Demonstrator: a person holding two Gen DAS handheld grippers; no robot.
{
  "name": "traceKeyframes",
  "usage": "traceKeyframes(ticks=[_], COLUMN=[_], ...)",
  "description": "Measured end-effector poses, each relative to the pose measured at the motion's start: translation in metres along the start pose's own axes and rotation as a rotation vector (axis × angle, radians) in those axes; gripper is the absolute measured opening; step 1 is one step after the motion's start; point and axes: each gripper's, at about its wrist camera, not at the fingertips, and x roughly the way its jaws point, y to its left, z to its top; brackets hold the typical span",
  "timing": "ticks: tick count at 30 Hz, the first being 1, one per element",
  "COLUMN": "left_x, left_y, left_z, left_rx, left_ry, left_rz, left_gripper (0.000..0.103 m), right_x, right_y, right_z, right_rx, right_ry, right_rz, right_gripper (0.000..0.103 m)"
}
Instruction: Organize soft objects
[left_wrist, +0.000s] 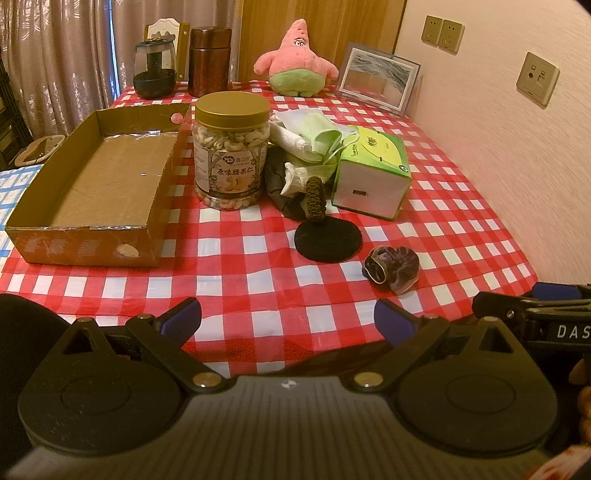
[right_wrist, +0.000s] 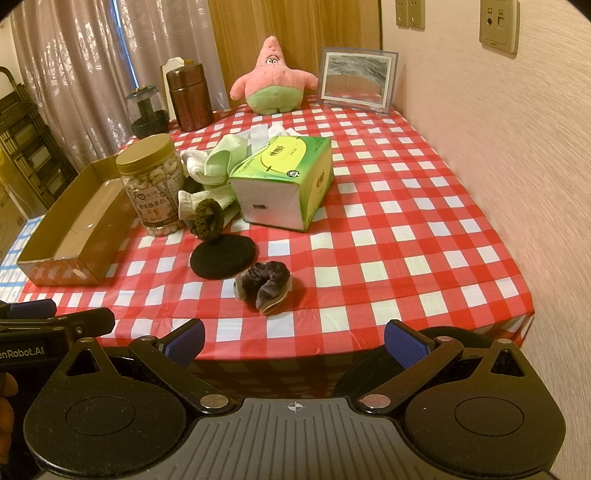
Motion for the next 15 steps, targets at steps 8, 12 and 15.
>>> traceKeyframes(ticks=[8,12,15], left_x=[0.0001,0.0,0.0002], left_y=[-0.0001,0.0001,0.0], left_z=[-0.0001,0.0,0.0003], left_rx=[0.001,0.001,0.0], left_ry=[-0.001,0.0,0.0], left_rz=[0.0,0.0,-0.002], left_gripper=[0.099,0.099,0.099], right_x=[0.0007,0.0005,-0.001], right_y=[-0.0004,-0.0008,-0.0008], right_z=[0.0001,-0.0001,-0.0017], right_rx=[0.0,0.001,0.005], right_ry=[0.0,-0.001,-0.009], right_rz=[-0.001,0.0,-0.001], right_gripper=[0.102,0.102,0.102])
